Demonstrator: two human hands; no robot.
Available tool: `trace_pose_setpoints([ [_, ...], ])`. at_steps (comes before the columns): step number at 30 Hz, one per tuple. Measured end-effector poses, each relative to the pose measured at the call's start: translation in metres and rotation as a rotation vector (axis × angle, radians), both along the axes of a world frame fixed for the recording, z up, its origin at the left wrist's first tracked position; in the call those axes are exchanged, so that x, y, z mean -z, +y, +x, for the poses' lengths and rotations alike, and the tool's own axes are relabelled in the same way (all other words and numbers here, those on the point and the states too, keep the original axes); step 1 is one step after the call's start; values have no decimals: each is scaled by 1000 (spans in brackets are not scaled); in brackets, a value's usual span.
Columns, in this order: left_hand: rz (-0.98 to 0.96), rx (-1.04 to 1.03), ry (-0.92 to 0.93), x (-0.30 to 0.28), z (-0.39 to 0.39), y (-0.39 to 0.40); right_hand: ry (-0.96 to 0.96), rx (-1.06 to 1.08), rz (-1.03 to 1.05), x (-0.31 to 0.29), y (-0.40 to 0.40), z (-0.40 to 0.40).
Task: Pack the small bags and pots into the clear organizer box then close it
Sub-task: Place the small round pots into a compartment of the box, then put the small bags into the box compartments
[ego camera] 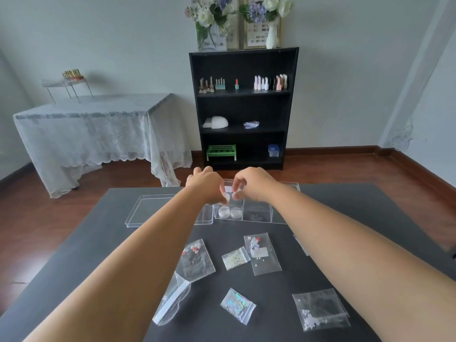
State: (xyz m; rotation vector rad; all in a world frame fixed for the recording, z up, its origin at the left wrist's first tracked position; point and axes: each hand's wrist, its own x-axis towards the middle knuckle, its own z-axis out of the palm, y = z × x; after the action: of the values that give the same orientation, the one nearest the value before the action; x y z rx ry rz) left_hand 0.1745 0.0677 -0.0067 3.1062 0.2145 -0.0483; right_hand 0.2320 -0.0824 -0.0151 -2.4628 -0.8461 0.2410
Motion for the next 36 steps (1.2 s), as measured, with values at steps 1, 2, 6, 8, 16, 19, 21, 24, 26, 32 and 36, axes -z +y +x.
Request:
trace_pose_setpoints([
  [1,-2,-5,-8,3,1,0,-11,11,-45,0,4,2],
  [2,2,-5,-16,5,3,-1,-20,24,-87,0,8,3],
  [6,14,-11,9,11,6,-2,-78,66,-264,-1,23,6],
  [8,20,-1,44,10,8,-1,-112,59,-346,-1,27,4],
  [16,-117,52,158,5,1,4,-8,-29,-317,-6,23,-1],
  [19,-128,95,195,2,-7,5,-12,-59,-238,-4,13,-6],
  [21,-137,109,196,1,-14,6,-74,-71,-171,-1,3,-13],
  [24,-185,70,70,0,-29,10,-203,-92,-21,-1,-20,-31],
  [26,-225,72,-105,0,-48,8,-274,-118,91,-2,-40,-46],
  [32,-353,216,-150,17,-114,-28,-97,62,174,-1,-118,-93],
  [36,-266,230,-20,30,-124,-45,1,127,135,9,-126,-138],
])
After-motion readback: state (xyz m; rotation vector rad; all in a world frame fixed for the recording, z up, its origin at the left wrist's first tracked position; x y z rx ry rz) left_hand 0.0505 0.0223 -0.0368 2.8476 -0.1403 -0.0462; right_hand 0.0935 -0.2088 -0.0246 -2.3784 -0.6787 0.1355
